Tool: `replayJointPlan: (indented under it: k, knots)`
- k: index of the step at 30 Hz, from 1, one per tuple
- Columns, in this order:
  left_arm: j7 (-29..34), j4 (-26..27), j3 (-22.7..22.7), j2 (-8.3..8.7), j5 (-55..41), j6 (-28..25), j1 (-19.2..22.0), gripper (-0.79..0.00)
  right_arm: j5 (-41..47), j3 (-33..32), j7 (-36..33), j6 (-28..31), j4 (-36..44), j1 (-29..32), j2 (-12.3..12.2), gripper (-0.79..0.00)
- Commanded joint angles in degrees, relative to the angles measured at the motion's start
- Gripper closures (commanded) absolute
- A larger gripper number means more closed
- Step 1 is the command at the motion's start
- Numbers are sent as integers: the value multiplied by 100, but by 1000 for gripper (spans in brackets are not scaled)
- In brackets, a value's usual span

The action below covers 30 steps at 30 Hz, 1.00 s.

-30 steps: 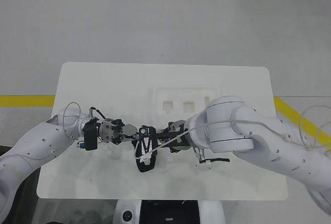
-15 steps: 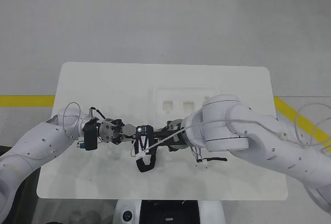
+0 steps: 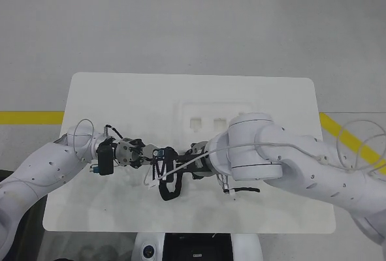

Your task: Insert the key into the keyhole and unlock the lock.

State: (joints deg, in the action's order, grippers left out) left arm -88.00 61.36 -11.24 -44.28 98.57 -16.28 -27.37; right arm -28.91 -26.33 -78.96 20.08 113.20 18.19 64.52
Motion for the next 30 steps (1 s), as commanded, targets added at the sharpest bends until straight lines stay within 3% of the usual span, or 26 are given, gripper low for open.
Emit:
replayJointPlan:
  k: [1, 30]
  knots:
    - [0, 0, 0, 0, 0, 0, 0, 0, 13, 15, 16, -14, -34, -1, 22, 0]
    - [0, 0, 0, 0, 0, 0, 0, 0, -467, -290, 272, -580, 138, 545, 45, 0]
